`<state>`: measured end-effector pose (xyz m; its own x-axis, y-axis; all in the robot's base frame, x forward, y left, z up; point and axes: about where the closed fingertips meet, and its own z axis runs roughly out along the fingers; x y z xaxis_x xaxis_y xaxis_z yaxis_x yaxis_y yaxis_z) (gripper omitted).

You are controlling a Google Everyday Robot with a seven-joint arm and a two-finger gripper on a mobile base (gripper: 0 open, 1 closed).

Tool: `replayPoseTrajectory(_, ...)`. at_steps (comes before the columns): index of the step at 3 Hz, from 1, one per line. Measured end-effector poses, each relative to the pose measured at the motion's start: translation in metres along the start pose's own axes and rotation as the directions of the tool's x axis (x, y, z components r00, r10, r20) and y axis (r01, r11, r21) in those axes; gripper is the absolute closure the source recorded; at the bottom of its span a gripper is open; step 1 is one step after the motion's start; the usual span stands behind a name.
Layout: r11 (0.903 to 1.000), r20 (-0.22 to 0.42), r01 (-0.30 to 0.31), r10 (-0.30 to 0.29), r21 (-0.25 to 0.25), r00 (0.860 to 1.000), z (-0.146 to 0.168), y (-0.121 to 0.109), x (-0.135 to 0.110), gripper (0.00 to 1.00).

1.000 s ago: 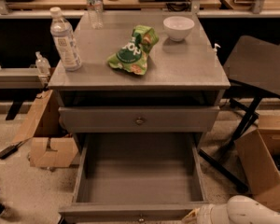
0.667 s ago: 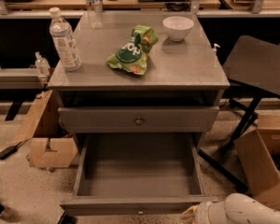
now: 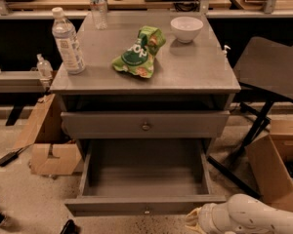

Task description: Close middle drawer

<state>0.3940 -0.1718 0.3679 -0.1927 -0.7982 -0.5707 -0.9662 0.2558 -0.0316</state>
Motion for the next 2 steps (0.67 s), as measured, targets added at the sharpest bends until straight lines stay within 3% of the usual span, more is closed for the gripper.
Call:
replayPoseTrajectory(1, 0.9994, 0.006, 0.033, -0.033, 0.010, 0.999, 0.0151, -0.0307, -0.0193, 1.00)
replayPoseTrajectory(2, 0.9992, 0.006, 0.038, -0.038, 0.012, 0.999, 0.0159, -0.0331, -0.0200, 1.00)
